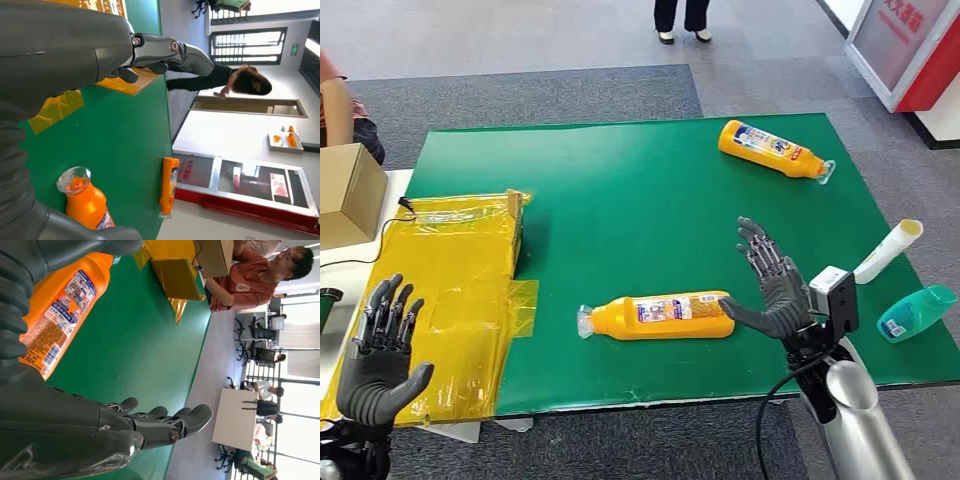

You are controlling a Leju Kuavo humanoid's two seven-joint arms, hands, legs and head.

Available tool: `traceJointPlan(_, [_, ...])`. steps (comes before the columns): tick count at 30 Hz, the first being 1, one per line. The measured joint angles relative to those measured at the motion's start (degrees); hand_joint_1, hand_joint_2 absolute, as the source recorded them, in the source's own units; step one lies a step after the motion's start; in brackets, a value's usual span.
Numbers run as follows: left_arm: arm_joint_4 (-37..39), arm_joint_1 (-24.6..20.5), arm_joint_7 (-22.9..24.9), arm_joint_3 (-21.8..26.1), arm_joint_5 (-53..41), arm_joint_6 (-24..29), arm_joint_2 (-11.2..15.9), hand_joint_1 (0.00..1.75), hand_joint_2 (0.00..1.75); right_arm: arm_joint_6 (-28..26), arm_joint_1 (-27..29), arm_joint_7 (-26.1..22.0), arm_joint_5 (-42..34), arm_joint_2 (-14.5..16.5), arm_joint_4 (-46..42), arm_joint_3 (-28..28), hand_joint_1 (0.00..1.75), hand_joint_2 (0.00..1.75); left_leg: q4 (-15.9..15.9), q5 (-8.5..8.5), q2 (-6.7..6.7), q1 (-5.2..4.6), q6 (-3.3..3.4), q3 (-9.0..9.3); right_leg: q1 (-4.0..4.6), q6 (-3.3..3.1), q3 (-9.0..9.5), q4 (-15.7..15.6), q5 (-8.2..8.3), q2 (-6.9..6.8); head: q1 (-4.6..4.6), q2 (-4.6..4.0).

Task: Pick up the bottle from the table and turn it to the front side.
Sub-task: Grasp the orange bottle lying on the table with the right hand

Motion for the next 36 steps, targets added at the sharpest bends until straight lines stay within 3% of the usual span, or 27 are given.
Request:
traceJointPlan(23, [-0.1,0.1,0.0,0.0,0.0,0.2,-0.2,0.0,1.75,-0.3,0.2,0.2,0.6,-0.2,-0.5,-0.5,0.0,1.75,0.0,0.0,0.0,0.0,0.0,0.0,0.0,0.0,0.0,0.0,0.0,0.0,0.0,0.0])
traceJointPlan(29, [-0.7,1.0,-0.2,0.1,0.0,0.7,-0.2,0.0,1.75,-3.7,0.4,2.0,6.8,-1.6,-1.2,-0.5,0.0,1.75,0.0,-0.01,0.0,0.0,0.01,-0.01,0.0,0.0,0.0,0.0,0.0,0.0,0.0,0.0])
traceJointPlan(36, [-3.1,2.6,0.3,1.9,-0.1,0.6,-0.7,0.0,1.75,-9.9,0.4,8.5,21.7,-6.0,-4.4,-0.4,0.0,1.75,0.0,-0.02,0.0,-0.01,0.03,-0.01,-0.04,0.01,0.0,0.0,0.0,0.0,-0.01,0.0])
